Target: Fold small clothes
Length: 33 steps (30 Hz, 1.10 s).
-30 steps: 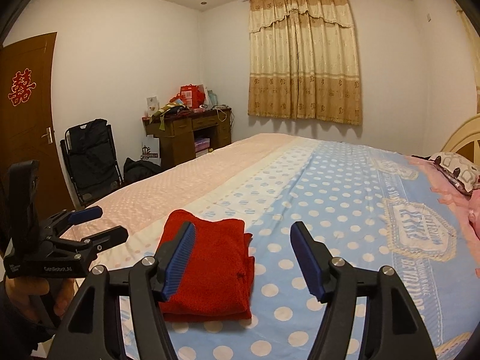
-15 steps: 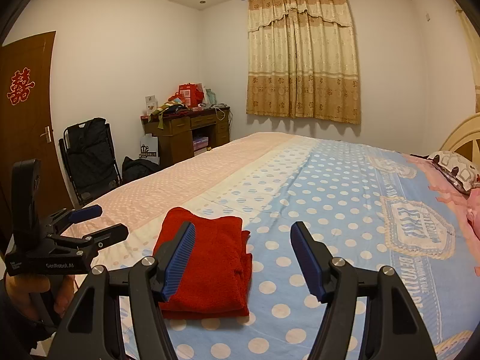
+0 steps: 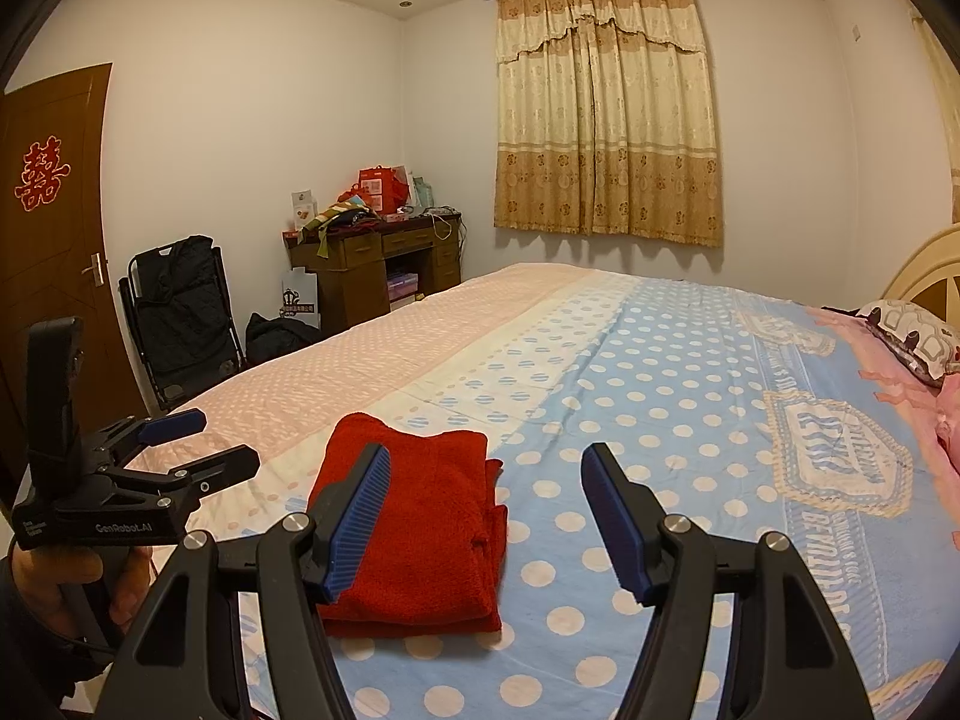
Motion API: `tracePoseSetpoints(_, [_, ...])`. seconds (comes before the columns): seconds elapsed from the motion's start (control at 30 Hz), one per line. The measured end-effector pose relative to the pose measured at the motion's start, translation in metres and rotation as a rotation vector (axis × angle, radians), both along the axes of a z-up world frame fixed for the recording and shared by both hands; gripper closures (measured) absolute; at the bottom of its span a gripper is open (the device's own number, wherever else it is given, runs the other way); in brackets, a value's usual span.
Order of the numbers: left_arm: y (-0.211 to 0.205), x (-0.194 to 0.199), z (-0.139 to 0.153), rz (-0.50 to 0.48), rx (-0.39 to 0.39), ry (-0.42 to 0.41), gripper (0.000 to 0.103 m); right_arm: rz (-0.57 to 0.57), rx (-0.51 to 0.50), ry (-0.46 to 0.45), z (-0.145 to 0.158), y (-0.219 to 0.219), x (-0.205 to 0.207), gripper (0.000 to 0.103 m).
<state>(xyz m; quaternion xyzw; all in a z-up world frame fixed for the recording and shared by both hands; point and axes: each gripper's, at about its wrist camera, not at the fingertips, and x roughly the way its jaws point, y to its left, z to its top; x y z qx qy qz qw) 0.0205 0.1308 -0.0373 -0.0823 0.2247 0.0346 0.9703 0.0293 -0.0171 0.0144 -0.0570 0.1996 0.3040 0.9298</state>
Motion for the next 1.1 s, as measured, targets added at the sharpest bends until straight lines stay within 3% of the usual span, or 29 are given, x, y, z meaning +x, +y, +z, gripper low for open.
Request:
tracePoseSetpoints(0.43, [-0.002,-0.003,0.004,0.041,0.073,-0.002,0.0,0.006,0.016,-0.023,0.0,-0.002,-0.009,0.036])
tracePoseSetpoints(1.1, [0.003,-0.001,0.0,0.078,0.092,0.016,0.0,0.03,0.004,-0.028,-0.003,0.004,-0.012,0.036])
